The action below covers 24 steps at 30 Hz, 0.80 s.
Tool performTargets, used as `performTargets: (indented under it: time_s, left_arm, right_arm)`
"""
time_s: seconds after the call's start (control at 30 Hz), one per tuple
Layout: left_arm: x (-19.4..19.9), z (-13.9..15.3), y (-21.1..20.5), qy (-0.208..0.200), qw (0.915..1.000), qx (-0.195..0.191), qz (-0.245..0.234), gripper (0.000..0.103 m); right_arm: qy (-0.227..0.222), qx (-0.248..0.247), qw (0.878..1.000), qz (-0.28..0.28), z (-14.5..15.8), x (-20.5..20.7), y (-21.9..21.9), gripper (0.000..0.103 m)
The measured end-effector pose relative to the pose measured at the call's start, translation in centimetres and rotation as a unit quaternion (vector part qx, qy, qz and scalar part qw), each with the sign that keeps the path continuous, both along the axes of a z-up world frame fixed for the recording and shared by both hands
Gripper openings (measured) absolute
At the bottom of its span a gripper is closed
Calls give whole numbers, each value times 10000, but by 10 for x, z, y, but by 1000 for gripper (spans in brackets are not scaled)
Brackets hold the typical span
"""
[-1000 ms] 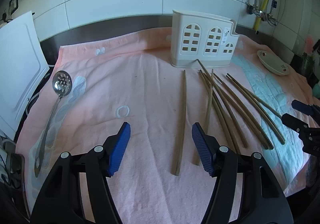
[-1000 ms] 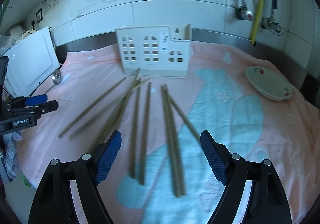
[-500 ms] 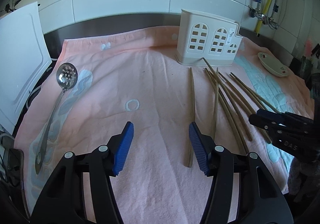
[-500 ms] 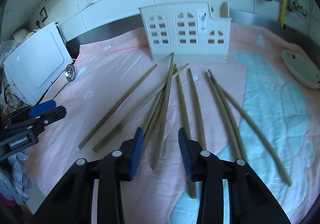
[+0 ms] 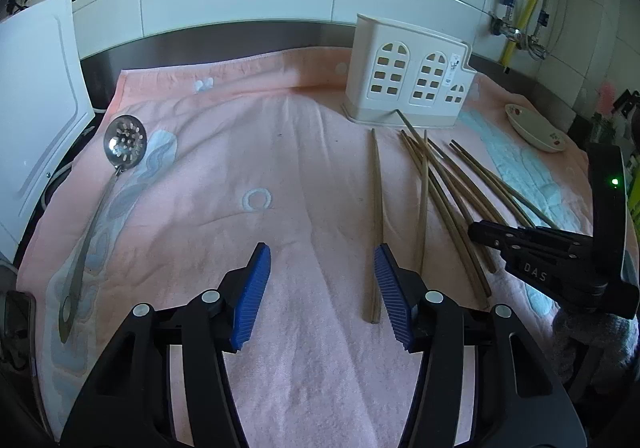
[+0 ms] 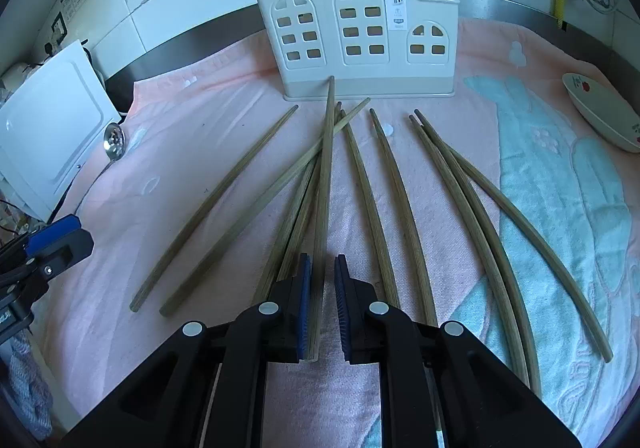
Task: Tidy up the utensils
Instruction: 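Lower the left tool onto a single chopstick and close its fingers, then lift the chopstick with the left tool and carry it to the holder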
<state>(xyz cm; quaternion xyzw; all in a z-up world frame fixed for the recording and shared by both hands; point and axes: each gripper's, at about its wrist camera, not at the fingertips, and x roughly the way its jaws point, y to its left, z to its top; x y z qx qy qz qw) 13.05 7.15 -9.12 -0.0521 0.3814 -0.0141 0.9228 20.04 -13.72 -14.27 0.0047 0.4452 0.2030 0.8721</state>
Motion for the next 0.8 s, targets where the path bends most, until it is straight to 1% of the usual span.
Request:
performTargets:
  time_s: [0.07, 0.13, 0.27, 0.47, 0.6, 0.8]
  left_arm:
    - [0, 0, -3, -1, 10000, -24, -59, 54]
    - [0, 1, -6, -2, 9999, -42, -111, 53]
    - [3, 0, -19, 1, 9995, -67, -293, 53]
    - [10, -4, -42, 23, 9983, -67, -584, 51]
    - [17, -10, -51, 105, 9970, -137, -755, 46]
    - [30, -21, -63, 271, 9948, -295, -936, 31]
  right_arm:
    - [-23, -12, 10000, -16, -1, 0, 1, 11]
    - [-65, -41, 10000, -37, -2, 0, 1, 7]
    - [-115, -2, 9999, -68, -1, -2, -2, 7]
    - [-331, 91, 9994, -102, 14, -10, -15, 6]
    - [-530, 164, 9984, -128, 31, -15, -27, 6]
    - [-865, 266, 9958, -125, 58, -21, -40, 6]
